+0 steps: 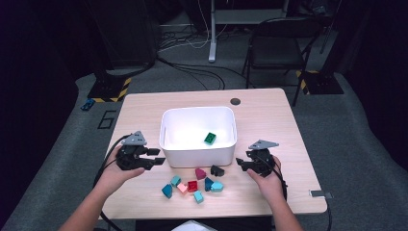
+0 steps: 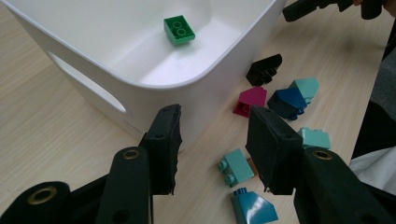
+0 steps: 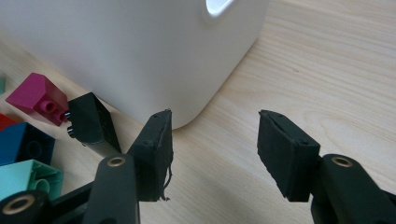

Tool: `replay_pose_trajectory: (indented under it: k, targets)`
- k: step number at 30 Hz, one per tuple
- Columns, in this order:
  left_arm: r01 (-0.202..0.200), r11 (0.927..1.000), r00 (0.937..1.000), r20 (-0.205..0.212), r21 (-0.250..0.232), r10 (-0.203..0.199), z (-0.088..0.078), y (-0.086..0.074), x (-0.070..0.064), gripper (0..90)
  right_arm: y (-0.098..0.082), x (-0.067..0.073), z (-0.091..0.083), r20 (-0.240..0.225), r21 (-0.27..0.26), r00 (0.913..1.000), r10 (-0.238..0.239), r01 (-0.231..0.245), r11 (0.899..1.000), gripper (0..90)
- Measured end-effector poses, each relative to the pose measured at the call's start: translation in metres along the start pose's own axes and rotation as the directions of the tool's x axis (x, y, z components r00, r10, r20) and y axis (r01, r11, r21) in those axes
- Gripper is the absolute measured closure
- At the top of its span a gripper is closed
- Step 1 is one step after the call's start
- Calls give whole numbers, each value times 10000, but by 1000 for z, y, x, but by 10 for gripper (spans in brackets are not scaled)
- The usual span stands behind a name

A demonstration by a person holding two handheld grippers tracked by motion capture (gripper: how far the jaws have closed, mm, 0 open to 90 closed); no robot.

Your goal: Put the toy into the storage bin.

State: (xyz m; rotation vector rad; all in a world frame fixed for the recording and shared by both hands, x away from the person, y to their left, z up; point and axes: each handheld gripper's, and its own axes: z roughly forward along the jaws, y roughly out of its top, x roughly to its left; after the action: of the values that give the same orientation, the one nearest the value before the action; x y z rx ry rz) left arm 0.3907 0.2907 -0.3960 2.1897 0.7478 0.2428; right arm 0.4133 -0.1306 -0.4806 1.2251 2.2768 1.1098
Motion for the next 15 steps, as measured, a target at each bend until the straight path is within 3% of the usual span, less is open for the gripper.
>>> replay_pose_trajectory:
  k: [15]
  targets:
    - [390, 9992, 9989, 271, 111, -393, 26, -38, -7, 540, -1, -1, -2, -185, -29, 9998, 89, -89, 10000, 421]
